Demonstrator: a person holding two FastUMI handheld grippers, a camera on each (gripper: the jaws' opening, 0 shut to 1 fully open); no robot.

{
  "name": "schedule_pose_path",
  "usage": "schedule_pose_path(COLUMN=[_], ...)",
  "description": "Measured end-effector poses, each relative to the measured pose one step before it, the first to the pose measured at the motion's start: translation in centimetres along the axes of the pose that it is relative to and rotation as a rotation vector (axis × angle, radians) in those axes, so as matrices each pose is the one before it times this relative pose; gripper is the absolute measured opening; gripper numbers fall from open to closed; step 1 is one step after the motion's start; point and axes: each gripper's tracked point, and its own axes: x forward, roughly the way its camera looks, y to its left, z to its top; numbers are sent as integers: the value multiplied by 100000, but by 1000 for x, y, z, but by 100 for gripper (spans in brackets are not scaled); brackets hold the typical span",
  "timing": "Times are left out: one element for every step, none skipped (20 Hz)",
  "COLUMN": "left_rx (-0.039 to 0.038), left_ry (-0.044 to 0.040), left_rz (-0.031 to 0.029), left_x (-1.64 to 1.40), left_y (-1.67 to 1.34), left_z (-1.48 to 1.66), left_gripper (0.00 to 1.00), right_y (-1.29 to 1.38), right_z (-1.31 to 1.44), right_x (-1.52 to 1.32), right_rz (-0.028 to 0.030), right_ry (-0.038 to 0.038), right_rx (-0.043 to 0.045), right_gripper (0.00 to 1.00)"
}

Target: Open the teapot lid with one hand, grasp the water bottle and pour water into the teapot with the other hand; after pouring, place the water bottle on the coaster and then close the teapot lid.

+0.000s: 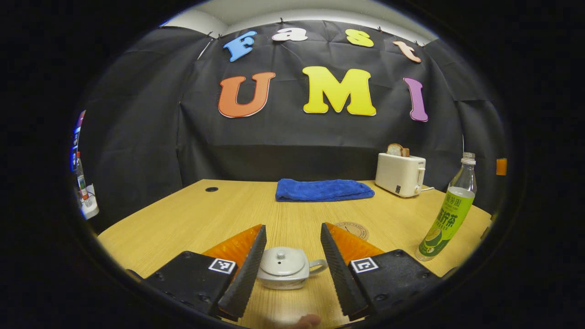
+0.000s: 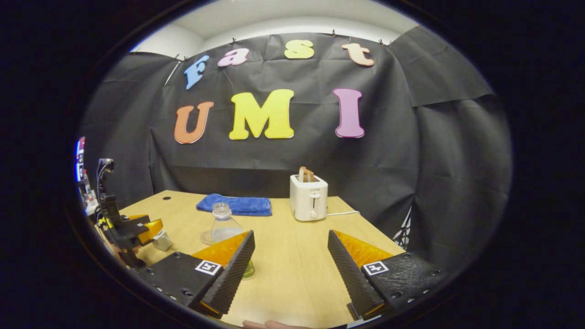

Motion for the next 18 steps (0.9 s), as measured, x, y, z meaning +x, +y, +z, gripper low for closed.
schedule_pose_path(left_rx=[-270,167,-87,481,912,1003,957,769,981,768,297,-594,-398,-213,-448,-663,-1097,-1092], left_ry=[1254,1467,1850,-108,-1191,520,-78,-492,-503,-617,21,-615,-97,-282,26,214,-513,-1350], left_rz=[654,-22,-62,500,-85,844,1781,1401,948,1049,1147,-105,118,-131,-21,116,-170,-87], left_x=[232,251,253,39,251,122,-195,65,31,115,74,71,63,38,-94,-11,-80,-179], left_y=[264,85,-41,67,-63,0,467,296,10,199,334,59,-27,-15,3,146,-3,10], left_z=[-416,-457,-527,-51,303,-60,-110,43,135,75,-160,143,137,132,-27,71,289,499], left_gripper=[68,65,62,59,56,54,40,35,26,23,18,14,9,8,7,6,5,5], right_y=[-45,59,368,458,139,69,331,496,534,721,719,578,341,103,95,136,232,249], right_z=[-166,-174,-328,-145,-168,-75,-269,-250,-434,-271,-373,-162,-289,-106,-143,-42,-184,-174], right_x=[240,88,-3,51,152,58,89,135,195,109,183,193,91,77,130,209,182,160], right_rz=[-413,-388,666,935,175,-356,248,897,1279,1708,1954,1668,644,-42,-193,-68,293,513], right_ry=[515,817,527,599,211,307,339,673,792,613,637,521,253,-32,-225,-140,107,422], right_rx=[459,611,-12,-656,-673,-150,-75,-92,-39,-147,-532,-746,-788,-723,-603,-325,-141,-126], right_gripper=[96,96,96,96,96,96,96,96,96,96,96,96,96,96,98,96,96,96])
